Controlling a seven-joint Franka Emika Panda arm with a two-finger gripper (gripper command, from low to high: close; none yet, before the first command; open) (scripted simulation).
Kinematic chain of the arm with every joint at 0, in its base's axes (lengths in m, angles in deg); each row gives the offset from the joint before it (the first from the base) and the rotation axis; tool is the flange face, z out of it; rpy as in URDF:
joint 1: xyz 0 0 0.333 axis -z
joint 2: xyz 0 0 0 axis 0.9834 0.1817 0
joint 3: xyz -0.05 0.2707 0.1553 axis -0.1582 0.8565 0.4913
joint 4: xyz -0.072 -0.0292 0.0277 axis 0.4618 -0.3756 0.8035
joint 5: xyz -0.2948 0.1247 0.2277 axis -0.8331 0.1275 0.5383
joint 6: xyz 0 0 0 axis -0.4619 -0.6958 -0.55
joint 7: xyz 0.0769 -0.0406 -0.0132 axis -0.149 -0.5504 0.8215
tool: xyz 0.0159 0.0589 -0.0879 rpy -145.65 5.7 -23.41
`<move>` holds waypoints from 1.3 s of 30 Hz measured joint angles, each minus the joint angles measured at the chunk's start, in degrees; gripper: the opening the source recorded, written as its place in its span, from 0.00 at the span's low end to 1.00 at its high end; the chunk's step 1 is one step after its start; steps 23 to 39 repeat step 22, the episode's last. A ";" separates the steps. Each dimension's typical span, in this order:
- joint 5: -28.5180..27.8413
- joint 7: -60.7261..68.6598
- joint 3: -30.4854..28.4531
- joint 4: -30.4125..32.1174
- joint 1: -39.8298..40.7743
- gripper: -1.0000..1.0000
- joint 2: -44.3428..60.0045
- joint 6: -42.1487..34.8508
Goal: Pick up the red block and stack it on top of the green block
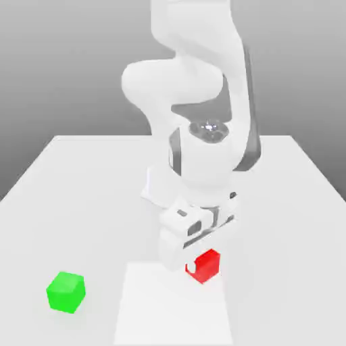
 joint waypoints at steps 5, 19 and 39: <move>-0.80 -1.96 -2.15 -0.99 3.42 0.00 -7.25 -8.27; 6.99 -6.96 -9.93 -17.85 26.17 1.00 9.04 -9.21; 6.99 -6.96 -9.93 -17.85 26.17 1.00 9.04 -9.21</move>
